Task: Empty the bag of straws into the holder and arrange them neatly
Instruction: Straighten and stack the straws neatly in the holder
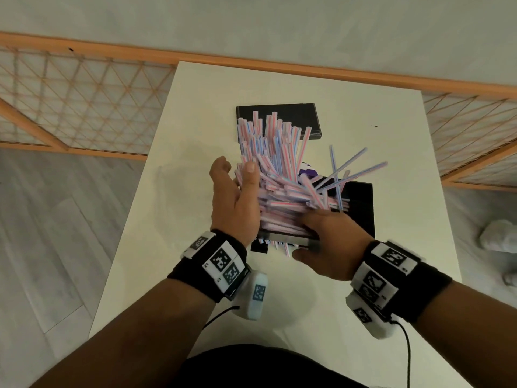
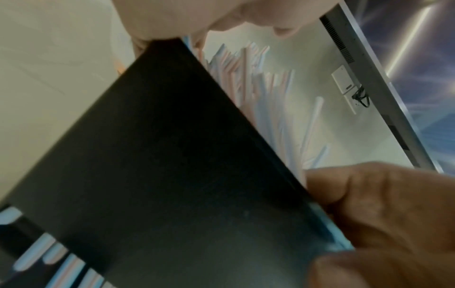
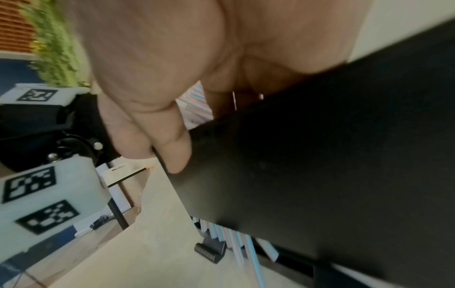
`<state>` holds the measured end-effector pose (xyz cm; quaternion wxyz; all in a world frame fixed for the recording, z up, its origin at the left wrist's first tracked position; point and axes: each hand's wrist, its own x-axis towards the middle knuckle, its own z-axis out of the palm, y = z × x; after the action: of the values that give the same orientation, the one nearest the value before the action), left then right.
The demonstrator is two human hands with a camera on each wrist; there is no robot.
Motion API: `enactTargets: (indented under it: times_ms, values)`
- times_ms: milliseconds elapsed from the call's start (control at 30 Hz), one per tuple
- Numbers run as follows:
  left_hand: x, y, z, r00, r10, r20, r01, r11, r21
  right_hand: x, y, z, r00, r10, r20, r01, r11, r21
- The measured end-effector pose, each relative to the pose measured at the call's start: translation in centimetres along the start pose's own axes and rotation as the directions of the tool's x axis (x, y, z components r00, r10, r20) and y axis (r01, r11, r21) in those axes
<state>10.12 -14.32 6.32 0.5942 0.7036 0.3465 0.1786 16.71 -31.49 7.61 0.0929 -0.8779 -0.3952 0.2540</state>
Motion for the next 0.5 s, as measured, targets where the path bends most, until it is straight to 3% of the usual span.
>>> enactTargets:
  times_ms: [67, 200, 333, 500]
  values:
    - [-0.1, -0.1, 0.2, 1.0, 0.004, 0.018, -0.004, 1.0, 0.003, 0.6, -0.1, 0.4, 0.998, 0.028, 0.06, -0.028, 1.0, -0.011]
    - [0.1, -0.3, 0.3, 1.0, 0.012, 0.004, -0.012, 1.0, 0.005, 1.4, -0.8, 0.7, 0.994, 0.095, 0.047, -0.095, 0.995, 0.003]
    - [-0.1, -0.2, 0.2, 1.0, 0.005, 0.018, -0.006, 1.0, 0.015, 1.9, -1.1, 0.6, 0.993, 0.08, 0.09, -0.083, 0.996, 0.033]
    - [0.1, -0.7, 0.3, 1.0, 0.03, 0.006, -0.03, 0.999, -0.02, 3.2, -1.7, 0.2, 0.969, 0.133, 0.207, -0.121, 0.99, -0.073]
